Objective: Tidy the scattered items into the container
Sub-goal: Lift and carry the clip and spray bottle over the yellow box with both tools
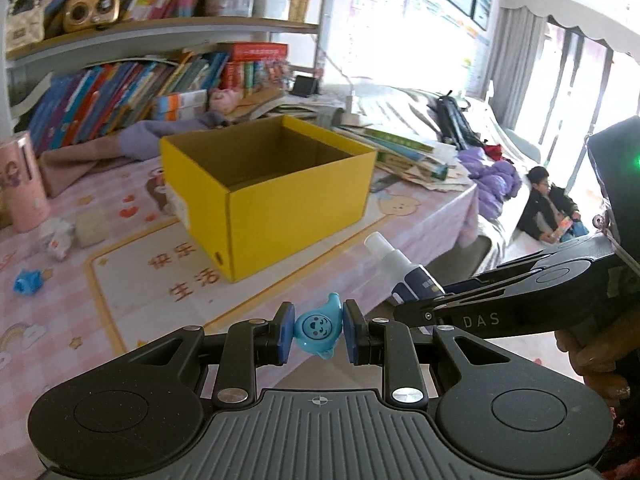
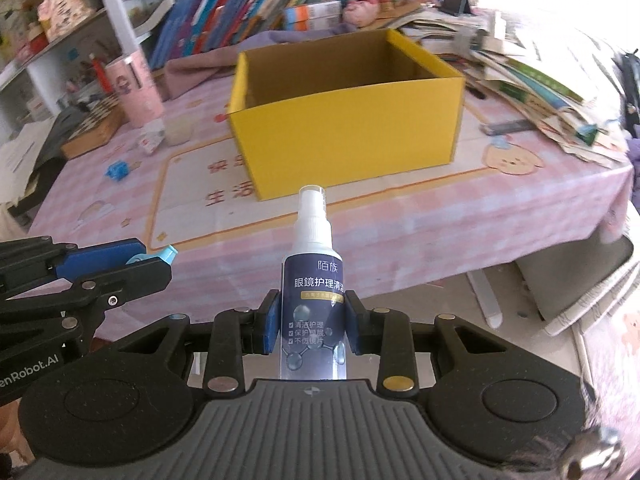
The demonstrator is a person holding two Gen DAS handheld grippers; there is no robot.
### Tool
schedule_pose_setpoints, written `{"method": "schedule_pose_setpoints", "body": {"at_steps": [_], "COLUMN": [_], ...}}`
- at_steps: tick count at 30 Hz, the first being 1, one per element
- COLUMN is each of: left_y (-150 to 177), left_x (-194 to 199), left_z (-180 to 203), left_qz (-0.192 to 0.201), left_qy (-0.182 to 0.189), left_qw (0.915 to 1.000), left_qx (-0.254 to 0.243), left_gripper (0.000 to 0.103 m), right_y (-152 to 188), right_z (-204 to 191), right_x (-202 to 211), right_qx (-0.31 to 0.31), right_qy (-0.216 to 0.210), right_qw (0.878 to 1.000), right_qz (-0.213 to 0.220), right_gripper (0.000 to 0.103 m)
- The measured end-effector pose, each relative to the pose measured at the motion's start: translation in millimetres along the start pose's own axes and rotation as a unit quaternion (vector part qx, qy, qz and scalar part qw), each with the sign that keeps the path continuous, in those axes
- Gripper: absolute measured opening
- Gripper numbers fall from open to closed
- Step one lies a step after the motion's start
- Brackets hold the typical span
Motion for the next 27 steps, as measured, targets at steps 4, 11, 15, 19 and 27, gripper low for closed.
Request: {"method": "schedule_pose_setpoints", "body": {"at_steps": [4,11,15,19,27], "left_y": [-6,-14,-20,-27,-47], "left_x": [-5,-11,-13,-17,-23], "left_z": [7,9,8,7,2], "left_qz": [0.001,0.0,0.003,0.006,0.02], "left_qy": [0.006,0.01,0.012,0.013,0.007], "left_qw": [0.9999,0.9998,0.9997,0.9997,0.9993], "left_qx": [-0.012,-0.018,-0.02,-0.021,-0.031], "left_gripper": [0.024,0.024,0.024,0.025,0.025], "right_y": [0,-6,-11,-19,-43], "right_z": [11,19,21,23,26], "right_x": [2,3,1,-1,-3], "right_qx": [-0.011,-0.018,-0.017,-0.015,-0.007], "right_qy": [0.005,0.008,0.009,0.01,0.006], "right_qw": [1.0,1.0,1.0,1.0,1.0], "right_qz": [0.003,0.007,0.007,0.008,0.02], "right_gripper": [0.03,0.03,0.03,0.03,0.03]}}
Point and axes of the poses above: each gripper's, at about its wrist camera, not at the fingertips, and x roughly against the way its jaws point, z to its right, y to its underside, the point moved 9 cm from there along -x, roughly the way its jaws point, and after that the axes turned 10 degrees about -z, right-handed, at the moved point
